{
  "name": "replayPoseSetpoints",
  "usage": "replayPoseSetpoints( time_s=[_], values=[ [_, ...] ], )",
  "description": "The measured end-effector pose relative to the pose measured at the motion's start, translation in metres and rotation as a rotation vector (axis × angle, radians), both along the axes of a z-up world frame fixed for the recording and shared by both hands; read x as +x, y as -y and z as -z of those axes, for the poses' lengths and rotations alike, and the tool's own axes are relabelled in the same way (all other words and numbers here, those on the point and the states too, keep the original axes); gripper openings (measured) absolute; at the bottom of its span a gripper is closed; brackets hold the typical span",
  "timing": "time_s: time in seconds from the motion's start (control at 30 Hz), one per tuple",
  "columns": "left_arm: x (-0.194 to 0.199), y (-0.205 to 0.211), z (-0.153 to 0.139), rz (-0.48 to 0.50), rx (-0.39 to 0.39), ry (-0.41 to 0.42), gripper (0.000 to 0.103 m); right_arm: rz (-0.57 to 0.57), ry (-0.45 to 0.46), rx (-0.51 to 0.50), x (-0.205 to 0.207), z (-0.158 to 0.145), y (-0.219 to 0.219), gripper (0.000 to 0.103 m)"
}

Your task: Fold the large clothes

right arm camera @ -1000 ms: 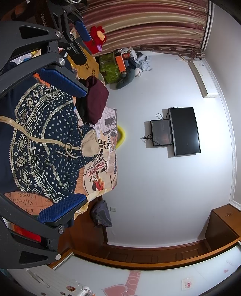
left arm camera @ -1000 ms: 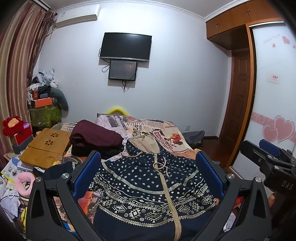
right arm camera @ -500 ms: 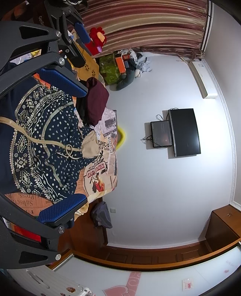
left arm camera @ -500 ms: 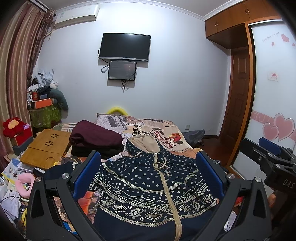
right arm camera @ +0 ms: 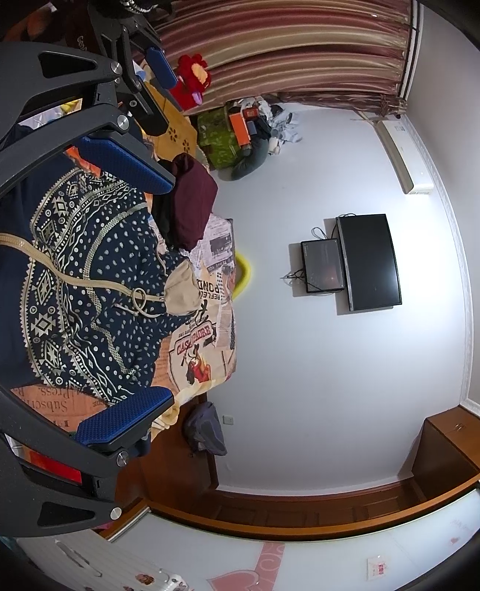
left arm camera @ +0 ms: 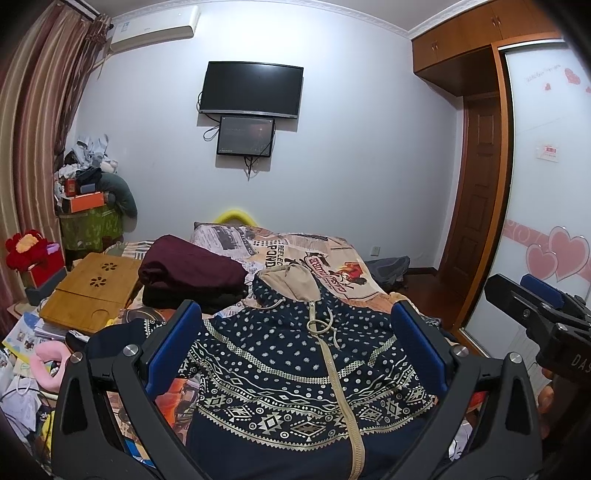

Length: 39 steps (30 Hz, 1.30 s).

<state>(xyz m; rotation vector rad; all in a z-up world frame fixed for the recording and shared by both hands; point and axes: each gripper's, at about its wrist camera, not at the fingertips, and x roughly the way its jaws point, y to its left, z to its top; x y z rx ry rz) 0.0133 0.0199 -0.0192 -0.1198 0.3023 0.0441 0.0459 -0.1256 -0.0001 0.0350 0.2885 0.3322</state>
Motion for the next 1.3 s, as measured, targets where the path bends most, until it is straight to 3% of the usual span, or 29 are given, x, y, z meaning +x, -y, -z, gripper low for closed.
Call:
replayPoseSetpoints(
  time_s=[0.43,0.73,0.87,1.03,1.2,1.3],
  values=[
    [0.013,-0.005,0.006,-0.001,-0.003,-0.025,0.103,0.011,-0.023,-0.003,0.009,0.005,-0.001,0.103],
    [0.039,-0.024,0.013,-0.026,0.01,-0.049,0.103,0.029,-0.061,-0.032,0.04,0.013,-0.005,0.103],
    [0.057,-0.052,0.016,-0.08,0.005,-0.064,0.103,0.046,-0.072,-0.055,0.063,0.017,-0.008,0.103],
    [0.075,-0.112,0.028,-0.215,-0.029,-0.059,0.103,0.034,-0.12,-0.055,0.102,0.021,-0.007,0.103],
    [0.094,-0.187,0.056,-0.348,-0.077,-0.144,0.103,0.023,-0.186,-0.056,0.138,0.03,-0.004,0.103],
    [0.105,-0.24,0.083,-0.425,-0.182,-0.251,0.103,0.034,-0.232,-0.067,0.16,0.04,-0.007,0.103]
  ],
)
